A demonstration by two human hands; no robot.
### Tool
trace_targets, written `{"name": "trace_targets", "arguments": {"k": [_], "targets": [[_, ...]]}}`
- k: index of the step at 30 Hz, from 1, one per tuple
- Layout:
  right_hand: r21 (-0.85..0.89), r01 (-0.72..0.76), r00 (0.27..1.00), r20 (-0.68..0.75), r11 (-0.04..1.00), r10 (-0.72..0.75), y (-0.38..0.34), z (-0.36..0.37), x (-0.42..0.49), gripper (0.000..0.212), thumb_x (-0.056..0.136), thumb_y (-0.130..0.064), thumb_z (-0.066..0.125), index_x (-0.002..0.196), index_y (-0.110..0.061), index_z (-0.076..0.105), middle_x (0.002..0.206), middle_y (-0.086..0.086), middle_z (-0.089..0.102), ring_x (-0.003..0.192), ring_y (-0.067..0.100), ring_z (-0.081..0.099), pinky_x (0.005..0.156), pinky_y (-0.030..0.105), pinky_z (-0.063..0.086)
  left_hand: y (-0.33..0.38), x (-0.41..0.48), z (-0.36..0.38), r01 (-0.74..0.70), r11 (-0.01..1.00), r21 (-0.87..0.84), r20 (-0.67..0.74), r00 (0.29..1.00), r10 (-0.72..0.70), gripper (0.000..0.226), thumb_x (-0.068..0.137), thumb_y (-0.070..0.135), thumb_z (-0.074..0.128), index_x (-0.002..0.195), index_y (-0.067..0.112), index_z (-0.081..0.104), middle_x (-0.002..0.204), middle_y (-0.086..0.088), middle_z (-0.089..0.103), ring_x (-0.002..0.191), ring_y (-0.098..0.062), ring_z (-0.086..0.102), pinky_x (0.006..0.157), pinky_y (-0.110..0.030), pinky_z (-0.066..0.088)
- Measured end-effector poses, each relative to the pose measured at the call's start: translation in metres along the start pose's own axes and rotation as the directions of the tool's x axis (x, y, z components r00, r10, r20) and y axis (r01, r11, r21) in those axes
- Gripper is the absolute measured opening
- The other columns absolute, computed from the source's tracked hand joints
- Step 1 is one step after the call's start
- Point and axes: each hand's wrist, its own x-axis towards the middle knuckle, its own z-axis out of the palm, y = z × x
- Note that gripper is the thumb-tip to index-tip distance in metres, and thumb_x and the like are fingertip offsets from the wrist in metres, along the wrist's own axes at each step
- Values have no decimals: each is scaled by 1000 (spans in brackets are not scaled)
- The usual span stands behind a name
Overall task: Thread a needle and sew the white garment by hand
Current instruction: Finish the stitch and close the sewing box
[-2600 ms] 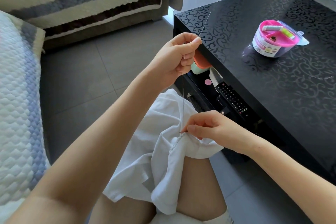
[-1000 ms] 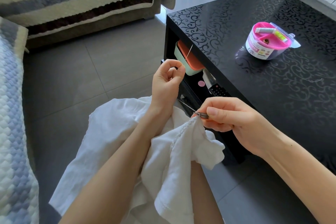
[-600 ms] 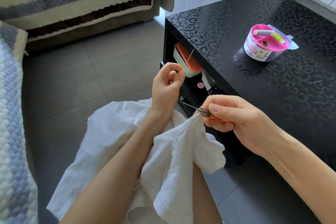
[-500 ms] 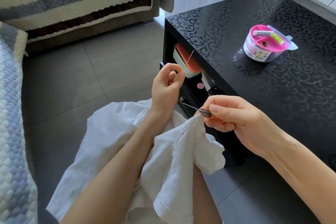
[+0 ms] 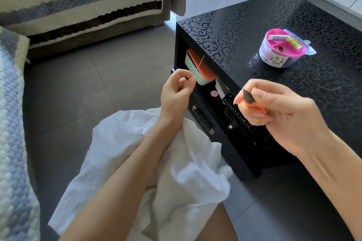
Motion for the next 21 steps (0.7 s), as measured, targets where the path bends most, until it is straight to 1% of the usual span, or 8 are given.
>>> {"name": "trace_targets", "arguments": {"k": [3,5,7,9,11,15,18,21], "targets": [[-115,-13,983,-183,993,-9,2,-2,3,50,73,-58,65,93,-13,70,57,-6,37,49,8,25,47,22,15,4,-5,2,25,1000,-11,14,1000,-25,23,91,4,56,72,16,53,66,-14,30,53,-8,21,49,-18,22],[-194,5,930,-360,981,-76,9,5,10,34,83,-40,63,98,-9,70,49,-13,47,43,1,41,45,11,30,9,-9,5,59,998,-18,42,997,-58,23,90,6,59,71,17,55,64,-12,32,51,-6,24,48,-16,24],[-275,16,855,-495,961,-156,15,10,22,18,86,-22,65,99,-12,71,56,-17,61,54,-4,55,57,10,42,16,-13,12,96,995,-37,123,988,-91,22,90,9,61,71,19,58,58,-1,40,48,-3,32,49,-12,29],[-294,24,818,-544,956,-188,18,9,33,12,87,-17,67,97,-16,73,70,-13,70,68,-3,63,68,14,48,24,-13,23,120,992,-42,226,968,-108,17,90,12,62,74,17,60,55,10,50,49,1,43,50,-8,34],[-221,73,808,-558,972,-188,14,6,41,10,88,-12,65,94,-13,73,72,-8,72,72,2,67,69,14,49,32,-8,35,132,990,-56,314,943,-108,12,89,18,65,76,15,64,57,8,51,51,0,43,51,-8,35],[-33,148,779,-612,988,-137,-3,-14,51,9,93,-8,56,89,-3,63,42,-12,49,37,1,44,41,11,33,47,21,63,134,989,63,434,888,-148,12,86,29,68,78,21,68,59,7,51,55,-5,42,51,-14,33],[-73,201,748,-633,977,-201,-17,-51,63,16,97,-16,51,90,-2,56,50,-5,50,39,5,28,40,17,25,52,46,88,91,972,216,495,848,-189,13,77,41,66,73,29,70,60,9,53,61,-11,42,54,-25,30],[-99,234,661,-713,967,-233,-38,-96,80,14,99,-18,48,87,-12,51,63,7,61,36,5,31,39,18,24,57,73,115,45,954,298,495,847,-195,13,84,33,66,73,25,68,57,9,54,54,-7,43,46,-18,33]]}}
